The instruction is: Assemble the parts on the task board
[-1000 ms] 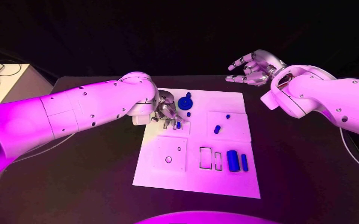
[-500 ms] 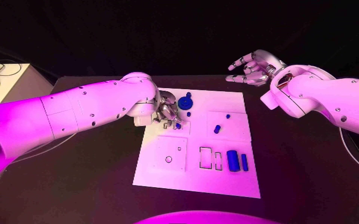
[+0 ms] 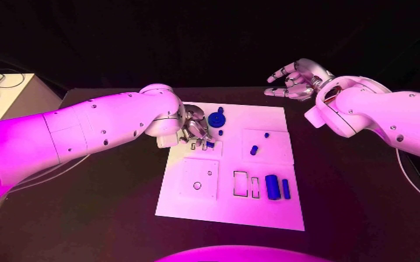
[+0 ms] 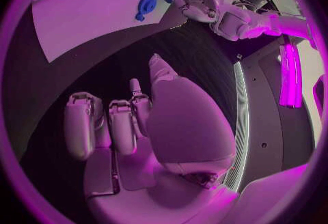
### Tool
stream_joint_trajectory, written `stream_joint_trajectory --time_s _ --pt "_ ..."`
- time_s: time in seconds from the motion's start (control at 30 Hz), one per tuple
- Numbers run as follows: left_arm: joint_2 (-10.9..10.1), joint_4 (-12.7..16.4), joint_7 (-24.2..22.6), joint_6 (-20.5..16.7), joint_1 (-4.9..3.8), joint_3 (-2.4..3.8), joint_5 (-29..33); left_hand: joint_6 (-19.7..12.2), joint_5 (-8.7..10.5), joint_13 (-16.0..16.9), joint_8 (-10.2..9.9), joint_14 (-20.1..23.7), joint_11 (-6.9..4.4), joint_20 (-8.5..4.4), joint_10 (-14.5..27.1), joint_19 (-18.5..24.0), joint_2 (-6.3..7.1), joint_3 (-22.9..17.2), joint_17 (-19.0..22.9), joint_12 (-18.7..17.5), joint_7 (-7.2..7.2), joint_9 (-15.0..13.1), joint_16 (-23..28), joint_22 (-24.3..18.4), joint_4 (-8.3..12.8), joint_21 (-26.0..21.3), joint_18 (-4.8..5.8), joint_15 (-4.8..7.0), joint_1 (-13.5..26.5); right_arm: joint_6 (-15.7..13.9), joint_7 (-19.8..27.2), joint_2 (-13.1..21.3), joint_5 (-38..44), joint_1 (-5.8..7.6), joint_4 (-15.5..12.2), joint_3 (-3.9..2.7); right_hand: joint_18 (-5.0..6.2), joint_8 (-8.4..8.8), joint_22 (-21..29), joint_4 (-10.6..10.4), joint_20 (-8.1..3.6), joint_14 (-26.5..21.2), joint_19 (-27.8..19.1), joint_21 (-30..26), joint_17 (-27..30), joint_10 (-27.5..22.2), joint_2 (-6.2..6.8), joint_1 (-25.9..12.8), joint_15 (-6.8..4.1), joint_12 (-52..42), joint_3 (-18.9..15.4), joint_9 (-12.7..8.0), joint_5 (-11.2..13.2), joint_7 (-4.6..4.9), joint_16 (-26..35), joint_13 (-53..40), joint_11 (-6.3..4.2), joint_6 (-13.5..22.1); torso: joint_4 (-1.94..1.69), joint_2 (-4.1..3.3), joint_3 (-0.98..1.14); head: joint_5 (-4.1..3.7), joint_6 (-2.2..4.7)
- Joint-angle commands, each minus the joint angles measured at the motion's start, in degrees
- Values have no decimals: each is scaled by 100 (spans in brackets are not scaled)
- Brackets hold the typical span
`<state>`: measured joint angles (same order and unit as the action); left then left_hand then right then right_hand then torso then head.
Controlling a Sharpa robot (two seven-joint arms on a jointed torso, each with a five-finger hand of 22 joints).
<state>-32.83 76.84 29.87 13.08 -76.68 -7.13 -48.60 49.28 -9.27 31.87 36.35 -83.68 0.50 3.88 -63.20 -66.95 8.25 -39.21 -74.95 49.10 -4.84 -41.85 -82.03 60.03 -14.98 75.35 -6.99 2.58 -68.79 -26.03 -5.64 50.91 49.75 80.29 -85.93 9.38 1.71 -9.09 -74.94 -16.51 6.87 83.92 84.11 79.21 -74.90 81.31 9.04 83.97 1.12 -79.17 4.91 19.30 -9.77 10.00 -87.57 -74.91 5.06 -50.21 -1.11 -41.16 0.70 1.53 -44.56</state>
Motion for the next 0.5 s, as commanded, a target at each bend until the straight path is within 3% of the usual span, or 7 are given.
stream_joint_trajectory --time_s 0.03,0.17,0.3,0.33,0.37,0.5 --pt "-39 65 -88 -106 -10 1 114 -2 -32 26 63 -126 -20 -14 -51 -12 50 -1063 -202 63 44 -932 -58 -2 1025 35 33 34 154 35 -35 1 6 -7 4 0 95 -42 -981 -4 -17 452 28 -35 -951 -45 -12 -66 -46 31 12 9 -37 -25 24 -535 -17 -7 0 3 3 -5 -5" --pt "-148 179 -81 -142 -10 2 82 23 -57 43 103 -171 -38 -33 -77 -36 135 -1282 -287 118 56 -1000 -120 26 1221 62 37 50 262 37 -37 17 6 -11 -1 1 97 -45 -978 -7 -18 450 26 -41 -947 -44 -16 -74 -46 31 12 9 -41 -25 27 -535 -17 -3 2 3 2 -24 -11" --pt "-265 289 -94 -414 -10 2 71 100 -146 45 138 -239 -67 -58 -150 -169 238 -1452 -415 164 82 -1046 -203 180 1375 154 67 78 363 22 -31 45 6 -18 -8 2 98 -49 -975 -10 -19 449 23 -49 -941 -45 -22 -85 -47 32 12 10 -45 -25 30 -534 -17 0 -4 5 5 -28 -19" --pt "-279 302 -96 -448 -10 2 70 134 -211 44 148 -271 -78 -67 -184 -224 280 -1480 -477 177 94 -1054 -241 241 1408 190 79 91 389 20 -29 48 6 -19 -8 2 98 -49 -975 -10 -19 449 23 -49 -941 -45 -22 -85 -47 32 12 10 -45 -25 30 -534 -17 0 -5 7 7 -27 -23" --pt "-314 339 -100 -525 -10 2 69 222 -443 39 169 -333 -113 -95 -273 -354 366 -1540 -599 201 130 -1067 -315 385 1472 273 109 120 444 13 -26 56 6 -23 -9 3 98 -49 -975 -10 -19 449 23 -49 -941 -45 -22 -85 -47 32 12 10 -45 -25 30 -534 -17 0 -5 7 7 -27 -23" --pt "-425 473 -107 -689 -11 2 -15 365 -844 136 169 -412 -171 -157 -468 -486 498 -1611 -766 284 182 -1075 -408 518 1568 357 137 178 559 -2 -20 80 6 -37 -21 4 97 -52 -977 -10 -20 445 25 -46 -927 -68 -25 -91 -47 60 13 10 -48 -25 37 -509 -17 2 -6 8 14 -14 -46"
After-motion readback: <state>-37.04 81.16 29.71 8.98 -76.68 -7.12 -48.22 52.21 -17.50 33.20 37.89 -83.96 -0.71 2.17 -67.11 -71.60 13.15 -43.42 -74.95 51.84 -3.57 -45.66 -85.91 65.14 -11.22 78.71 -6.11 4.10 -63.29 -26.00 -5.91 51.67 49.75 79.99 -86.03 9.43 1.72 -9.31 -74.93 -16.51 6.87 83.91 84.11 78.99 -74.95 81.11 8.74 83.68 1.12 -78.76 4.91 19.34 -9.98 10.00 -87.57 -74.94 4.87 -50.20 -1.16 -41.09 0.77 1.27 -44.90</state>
